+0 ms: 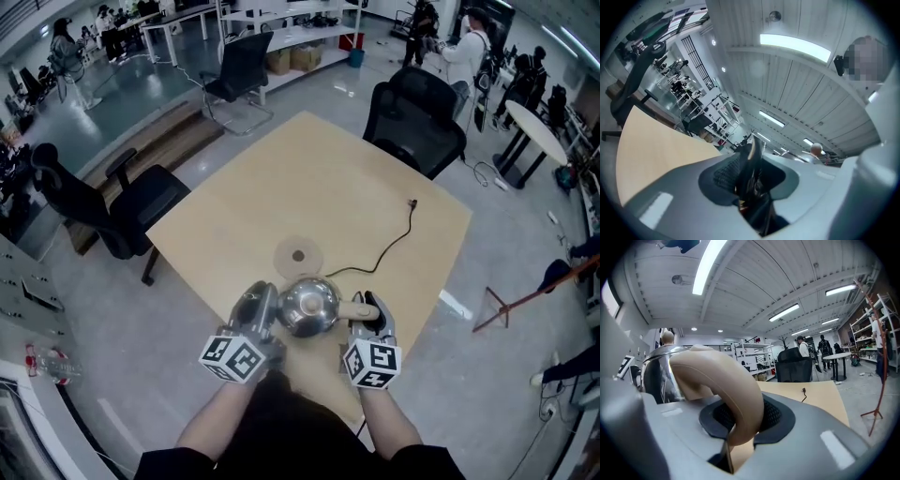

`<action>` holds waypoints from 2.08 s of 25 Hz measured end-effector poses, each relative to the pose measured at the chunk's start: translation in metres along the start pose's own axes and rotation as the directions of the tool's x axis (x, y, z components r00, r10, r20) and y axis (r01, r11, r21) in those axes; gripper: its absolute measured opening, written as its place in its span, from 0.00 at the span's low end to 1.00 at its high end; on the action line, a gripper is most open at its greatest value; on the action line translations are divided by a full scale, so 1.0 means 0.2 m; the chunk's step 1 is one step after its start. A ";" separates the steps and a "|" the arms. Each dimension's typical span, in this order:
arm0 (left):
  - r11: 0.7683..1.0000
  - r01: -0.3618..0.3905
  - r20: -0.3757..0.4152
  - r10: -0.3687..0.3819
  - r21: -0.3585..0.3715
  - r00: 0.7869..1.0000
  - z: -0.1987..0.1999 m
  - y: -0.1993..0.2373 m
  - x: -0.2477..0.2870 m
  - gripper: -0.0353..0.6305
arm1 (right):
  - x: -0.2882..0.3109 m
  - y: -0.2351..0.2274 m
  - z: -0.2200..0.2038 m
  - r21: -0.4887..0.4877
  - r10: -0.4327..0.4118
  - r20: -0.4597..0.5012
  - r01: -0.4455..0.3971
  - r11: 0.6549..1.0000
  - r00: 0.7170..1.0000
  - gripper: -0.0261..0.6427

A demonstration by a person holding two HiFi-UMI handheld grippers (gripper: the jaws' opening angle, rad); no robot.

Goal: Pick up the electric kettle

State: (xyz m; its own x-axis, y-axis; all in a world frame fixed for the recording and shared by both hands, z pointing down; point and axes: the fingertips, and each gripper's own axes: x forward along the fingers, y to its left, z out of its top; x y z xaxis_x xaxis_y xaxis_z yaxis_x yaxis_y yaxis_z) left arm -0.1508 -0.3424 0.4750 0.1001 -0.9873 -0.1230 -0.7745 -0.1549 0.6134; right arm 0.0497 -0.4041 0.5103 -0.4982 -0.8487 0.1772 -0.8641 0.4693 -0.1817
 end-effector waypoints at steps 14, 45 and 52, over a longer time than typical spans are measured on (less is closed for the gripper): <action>1.000 0.006 0.074 -0.008 0.027 0.997 0.13 -0.13 -0.32 0.18 | -0.26 0.18 0.07 -0.023 0.048 0.058 -0.047 0.999 0.997 0.15; 0.989 0.142 -0.017 -0.143 -0.047 0.990 0.10 -0.33 -0.81 0.19 | -0.95 0.37 -0.01 -0.026 -0.135 0.095 0.138 0.990 0.986 0.15; 0.992 0.120 0.010 -0.119 -0.027 0.993 0.14 -0.34 -0.80 0.20 | -0.90 0.37 0.02 -0.028 -0.089 0.103 0.092 0.995 0.991 0.15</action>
State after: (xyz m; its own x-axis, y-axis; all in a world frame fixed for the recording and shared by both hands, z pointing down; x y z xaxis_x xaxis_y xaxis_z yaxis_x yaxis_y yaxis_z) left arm -0.1308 -0.1734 0.4307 0.1859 -0.9614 -0.2028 -0.7394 -0.2729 0.6154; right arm 0.0759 -0.2178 0.4612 -0.4096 -0.9076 0.0920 -0.9080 0.3959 -0.1375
